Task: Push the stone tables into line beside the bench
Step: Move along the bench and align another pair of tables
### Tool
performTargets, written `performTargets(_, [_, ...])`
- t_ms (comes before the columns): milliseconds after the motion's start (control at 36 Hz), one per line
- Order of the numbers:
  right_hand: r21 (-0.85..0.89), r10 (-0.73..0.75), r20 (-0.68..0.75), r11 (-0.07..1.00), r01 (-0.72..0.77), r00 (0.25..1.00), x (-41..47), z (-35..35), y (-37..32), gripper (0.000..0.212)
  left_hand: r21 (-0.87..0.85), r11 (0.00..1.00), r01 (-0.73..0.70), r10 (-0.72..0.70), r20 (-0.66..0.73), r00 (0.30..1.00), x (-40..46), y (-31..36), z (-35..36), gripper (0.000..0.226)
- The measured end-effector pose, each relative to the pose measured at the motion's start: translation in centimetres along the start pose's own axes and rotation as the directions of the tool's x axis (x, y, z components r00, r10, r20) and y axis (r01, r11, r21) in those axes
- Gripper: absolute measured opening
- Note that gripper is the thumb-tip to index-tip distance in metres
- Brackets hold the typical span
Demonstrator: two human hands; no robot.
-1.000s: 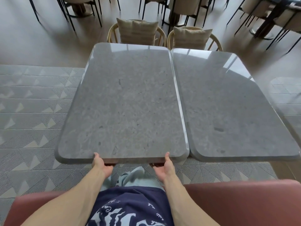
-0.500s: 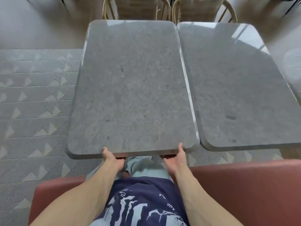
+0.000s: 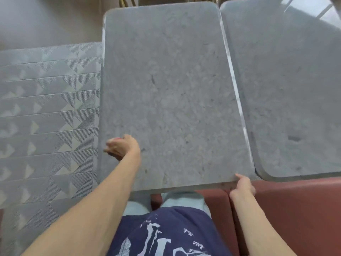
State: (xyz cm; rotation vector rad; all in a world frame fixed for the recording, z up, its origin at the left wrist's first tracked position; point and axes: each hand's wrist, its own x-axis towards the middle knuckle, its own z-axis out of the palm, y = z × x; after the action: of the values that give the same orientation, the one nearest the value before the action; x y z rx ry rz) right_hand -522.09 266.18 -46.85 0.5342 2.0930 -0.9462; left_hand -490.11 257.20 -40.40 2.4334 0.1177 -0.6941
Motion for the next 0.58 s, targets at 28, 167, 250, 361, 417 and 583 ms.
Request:
performTargets(28, [-0.017,-0.008,-0.09,1.0,0.007,0.996,-0.1,0.3,-1.4,0.038,-0.061,0.995,-0.076,0.076,0.008,0.997,0.5,1.5,0.7,0.033])
performTargets(167, [-0.183,-0.252,-0.016,0.952,0.245,0.968,-1.9,3.1,-6.0,0.018,-0.268,0.947,-0.179,0.296,0.501,0.813,0.9,8.8,2.5,0.011])
performTargets(250, [0.068,-0.371,0.078,0.928,0.367,0.925,-6.3,7.4,-8.2,0.015,-0.28,0.946,-0.161,0.316,0.696,0.645,0.7,10.5,2.3,0.017])
performTargets(361, [0.195,-0.383,0.398,0.923,0.331,0.834,-12.8,12.7,-7.0,0.019,-0.248,0.961,-0.127,0.276,0.795,0.54,2.0,9.4,1.4,0.017])
performTargets(417, [0.209,-0.39,0.483,0.921,0.329,0.784,-16.1,14.9,-5.4,0.018,-0.232,0.965,-0.122,0.262,0.821,0.507,3.6,9.0,0.7,0.017])
performTargets(583, [0.178,-0.422,0.569,0.901,0.395,0.706,-23.7,20.8,1.4,0.015,-0.255,0.958,-0.127,0.285,0.87,0.403,11.0,10.5,-2.1,0.016])
